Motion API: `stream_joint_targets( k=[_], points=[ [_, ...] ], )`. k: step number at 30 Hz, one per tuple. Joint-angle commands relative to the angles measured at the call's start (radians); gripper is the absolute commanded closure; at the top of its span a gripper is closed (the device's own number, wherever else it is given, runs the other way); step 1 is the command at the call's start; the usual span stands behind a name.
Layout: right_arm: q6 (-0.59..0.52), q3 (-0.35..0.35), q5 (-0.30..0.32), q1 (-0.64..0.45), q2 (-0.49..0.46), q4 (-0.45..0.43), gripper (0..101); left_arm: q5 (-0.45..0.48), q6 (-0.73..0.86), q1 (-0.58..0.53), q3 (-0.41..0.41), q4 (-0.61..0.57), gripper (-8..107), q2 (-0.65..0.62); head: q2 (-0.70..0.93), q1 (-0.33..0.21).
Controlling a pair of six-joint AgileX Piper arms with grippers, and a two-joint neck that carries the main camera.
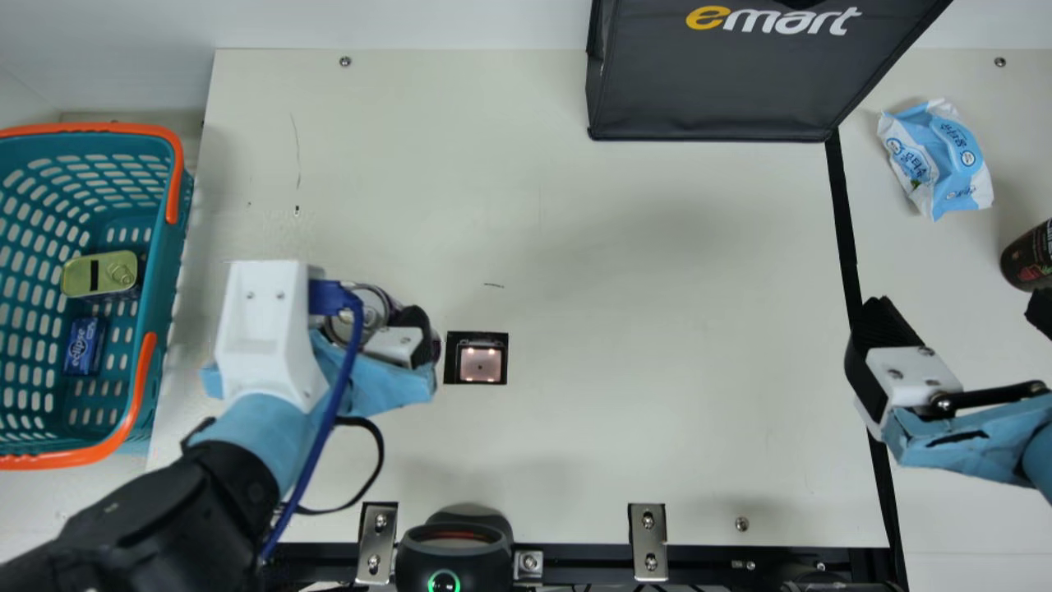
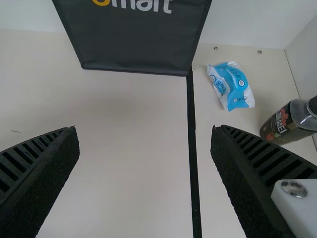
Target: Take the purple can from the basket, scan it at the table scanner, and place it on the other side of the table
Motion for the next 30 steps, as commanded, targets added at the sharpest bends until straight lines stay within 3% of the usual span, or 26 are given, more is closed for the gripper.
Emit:
stream_joint_targets(
  k=[1, 18, 30],
  points=[
    [0.000, 0.000, 0.000, 0.000, 0.000, 0.000, 6, 0.006, -0.035, -0.046, -0.001, 0.004, 107, 0.012, 0.002, -0.029],
    [0.000, 0.000, 0.000, 0.000, 0.000, 0.000, 6, 0.040, -0.253, -0.277, 0.014, 0.062, 107, 0.119, 0.002, -0.029],
    [0.000, 0.000, 0.000, 0.000, 0.000, 0.000, 6, 0.160, -0.358, -0.429, -0.016, 0.125, 107, 0.125, 0.002, -0.029]
  ],
)
